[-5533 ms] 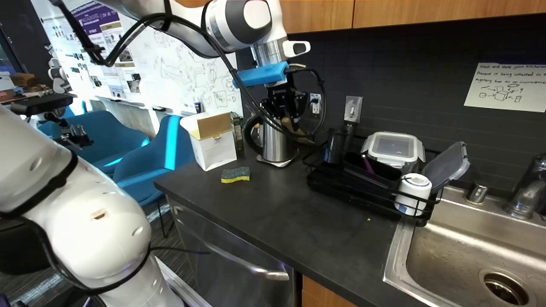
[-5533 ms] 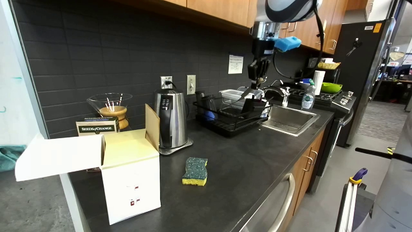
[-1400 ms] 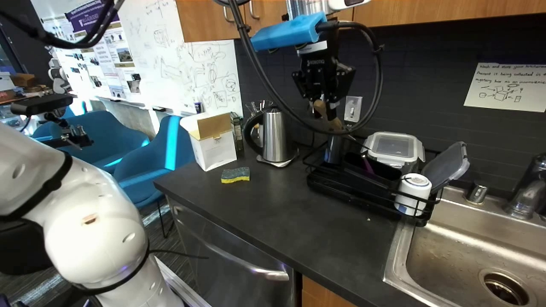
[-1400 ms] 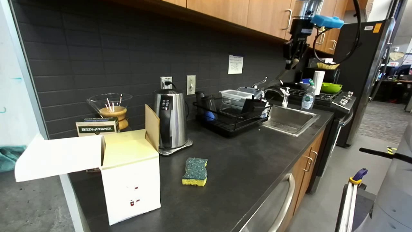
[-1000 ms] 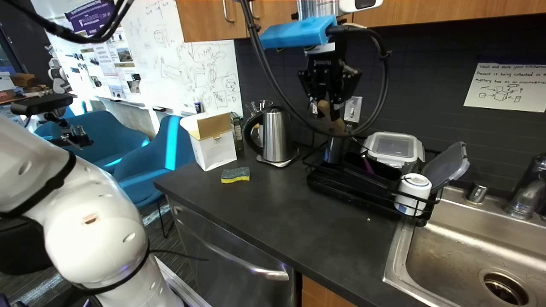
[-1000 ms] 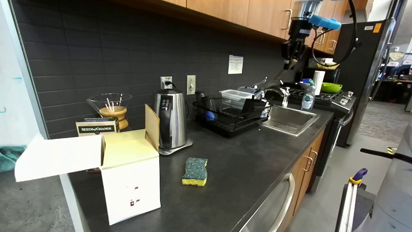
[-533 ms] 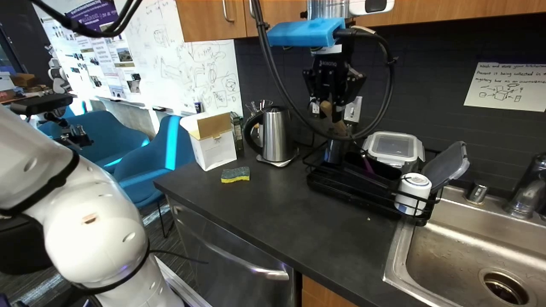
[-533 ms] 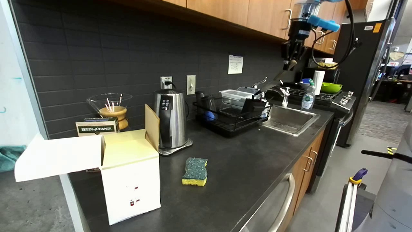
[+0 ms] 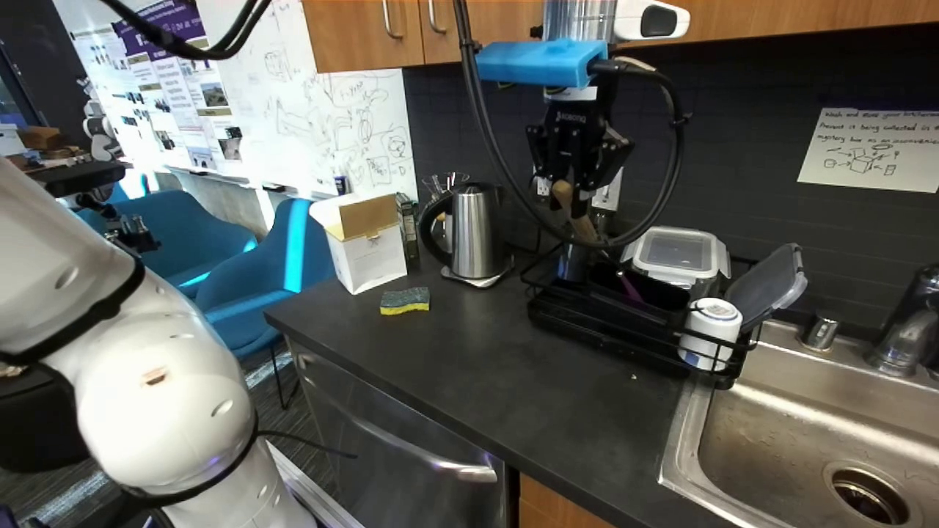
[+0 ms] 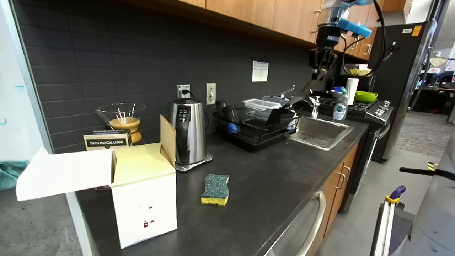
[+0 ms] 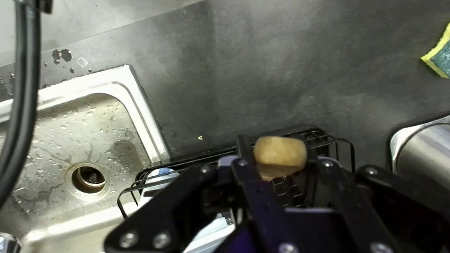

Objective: Put the brown spatula in the black bucket in the drying rack

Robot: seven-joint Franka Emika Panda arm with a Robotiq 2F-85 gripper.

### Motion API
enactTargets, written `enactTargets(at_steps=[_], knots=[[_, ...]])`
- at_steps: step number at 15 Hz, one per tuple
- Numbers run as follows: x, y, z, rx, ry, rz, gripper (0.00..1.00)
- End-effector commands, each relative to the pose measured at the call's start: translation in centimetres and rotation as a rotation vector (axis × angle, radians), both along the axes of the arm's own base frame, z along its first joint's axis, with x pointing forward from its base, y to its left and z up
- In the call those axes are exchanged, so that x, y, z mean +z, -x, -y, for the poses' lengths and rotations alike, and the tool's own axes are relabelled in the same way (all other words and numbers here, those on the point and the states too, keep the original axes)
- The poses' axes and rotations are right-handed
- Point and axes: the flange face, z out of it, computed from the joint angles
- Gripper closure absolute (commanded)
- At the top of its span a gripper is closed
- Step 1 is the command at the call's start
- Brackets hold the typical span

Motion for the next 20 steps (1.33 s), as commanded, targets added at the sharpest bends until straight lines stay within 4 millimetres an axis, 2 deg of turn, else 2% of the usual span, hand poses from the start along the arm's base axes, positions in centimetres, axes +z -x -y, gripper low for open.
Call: enactTargets(at_steps=[1, 20], knots=[[0.3, -0.8, 0.9, 0.016, -0.024, -0.013, 0.92], [-1.0, -3.3, 2.9, 0.069, -0.141, -0.007, 0.92]])
